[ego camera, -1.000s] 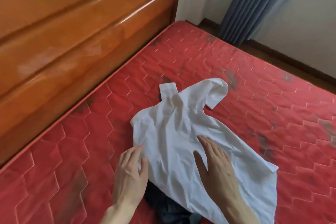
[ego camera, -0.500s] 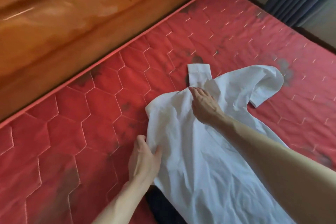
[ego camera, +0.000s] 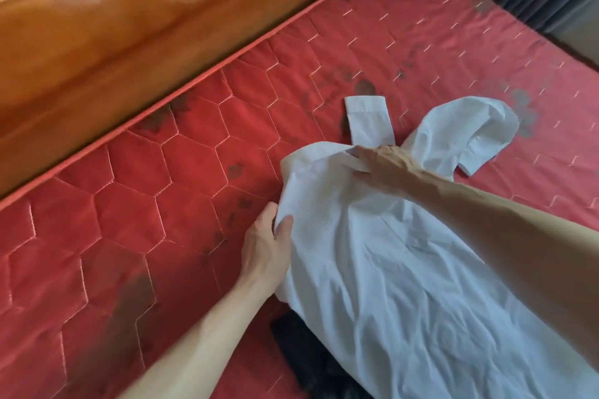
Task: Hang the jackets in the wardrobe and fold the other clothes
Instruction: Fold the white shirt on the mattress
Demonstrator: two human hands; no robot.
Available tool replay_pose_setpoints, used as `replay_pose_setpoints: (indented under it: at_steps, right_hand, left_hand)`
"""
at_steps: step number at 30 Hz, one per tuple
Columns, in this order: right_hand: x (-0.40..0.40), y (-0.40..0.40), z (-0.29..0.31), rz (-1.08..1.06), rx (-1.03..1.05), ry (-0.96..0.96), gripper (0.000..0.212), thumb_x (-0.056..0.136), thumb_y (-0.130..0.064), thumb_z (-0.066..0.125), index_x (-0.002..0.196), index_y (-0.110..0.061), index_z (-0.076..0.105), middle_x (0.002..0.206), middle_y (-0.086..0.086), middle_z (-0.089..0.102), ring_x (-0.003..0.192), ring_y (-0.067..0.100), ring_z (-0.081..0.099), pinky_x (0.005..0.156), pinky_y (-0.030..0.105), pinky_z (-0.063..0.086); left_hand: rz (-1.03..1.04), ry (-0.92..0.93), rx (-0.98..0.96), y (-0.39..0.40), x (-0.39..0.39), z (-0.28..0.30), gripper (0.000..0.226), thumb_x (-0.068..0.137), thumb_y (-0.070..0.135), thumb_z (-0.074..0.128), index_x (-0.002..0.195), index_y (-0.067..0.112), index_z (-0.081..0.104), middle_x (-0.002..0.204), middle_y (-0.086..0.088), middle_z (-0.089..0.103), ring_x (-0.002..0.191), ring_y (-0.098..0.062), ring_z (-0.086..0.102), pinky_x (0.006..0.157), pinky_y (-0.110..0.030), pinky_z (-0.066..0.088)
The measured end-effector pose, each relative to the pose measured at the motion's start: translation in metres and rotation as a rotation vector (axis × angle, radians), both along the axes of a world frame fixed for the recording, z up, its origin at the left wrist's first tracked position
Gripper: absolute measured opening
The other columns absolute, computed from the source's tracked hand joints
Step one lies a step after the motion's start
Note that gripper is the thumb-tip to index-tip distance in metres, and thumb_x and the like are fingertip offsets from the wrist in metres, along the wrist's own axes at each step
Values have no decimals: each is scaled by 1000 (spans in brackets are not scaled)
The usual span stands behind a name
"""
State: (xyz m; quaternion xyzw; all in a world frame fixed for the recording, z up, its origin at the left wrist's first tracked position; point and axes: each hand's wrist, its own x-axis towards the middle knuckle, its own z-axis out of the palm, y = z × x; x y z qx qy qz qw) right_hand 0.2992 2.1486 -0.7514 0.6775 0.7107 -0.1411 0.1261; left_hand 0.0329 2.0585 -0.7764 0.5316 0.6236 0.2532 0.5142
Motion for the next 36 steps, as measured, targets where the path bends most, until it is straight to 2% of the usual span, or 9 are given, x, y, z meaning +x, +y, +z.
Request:
replay_pose_setpoints:
  at_steps: [3,6,11,15,18,21,28,32,36]
  right_hand:
    - [14,-36,27,-49,16,63,46,103,-40,56,149,-35,52,112,12,75,104,38,70,83,42,50]
    - [33,-85,66,-102,95,127,37,103,-30,57,140,-30,62,97,13,75,92,38,69,74,42,48]
    - [48,-184,177,-284,342,141,20,87,-9,75,107,-11,73,84,16,74,76,43,68,63,41,47]
    - [59,-264,288,-332,501,101,24,71,2,88,84,-8,69,74,6,71,68,34,70,73,43,56]
    - [65,-326,370,-447,612,31,28,69,1,90,85,-11,70,76,2,71,72,31,71,78,43,55]
    - [60,-390,444,-550,695,-19,26,71,0,90,85,-11,71,78,2,72,75,30,72,83,39,52]
    - [48,-527,564,-916,816,7,8,90,-7,76,91,-11,70,81,-2,69,78,33,67,63,36,45]
    - [43,-583,604,-1011,865,11,15,97,-20,69,82,-18,66,71,-10,64,62,19,60,54,34,43]
    - [51,-628,615,-1143,845,135,41,98,-27,64,60,-25,49,53,-9,55,49,9,51,47,32,33]
  left_hand:
    - [16,-22,83,-11,2,15,25,105,26,54,81,19,51,72,8,56,68,-15,52,68,-45,47]
    - [-33,-25,165,-27,8,46,30,104,36,53,82,15,52,71,-7,56,68,-30,53,65,-54,46]
    - [-154,-3,235,-60,24,137,27,106,35,57,82,25,54,64,10,53,61,-14,48,60,-44,45]
    - [-253,-58,298,-90,49,232,24,105,41,55,87,25,59,74,7,62,69,-15,57,65,-39,50]
    - [-346,-90,392,-120,69,304,40,103,54,53,77,23,49,67,5,49,60,-8,43,56,-24,37]
    - [-452,-108,457,-152,83,370,40,104,48,56,73,28,40,66,9,43,60,-9,37,54,-20,31]
    - [-673,-227,662,-201,141,498,49,106,39,61,71,24,30,58,9,27,53,-9,24,49,-25,23]
    - [-783,-128,867,-227,178,546,41,105,31,62,72,16,43,59,7,43,53,-19,41,54,-38,37]
    - [-871,-8,864,-279,221,576,38,105,28,60,73,19,41,61,-1,54,57,-31,54,58,-45,47]
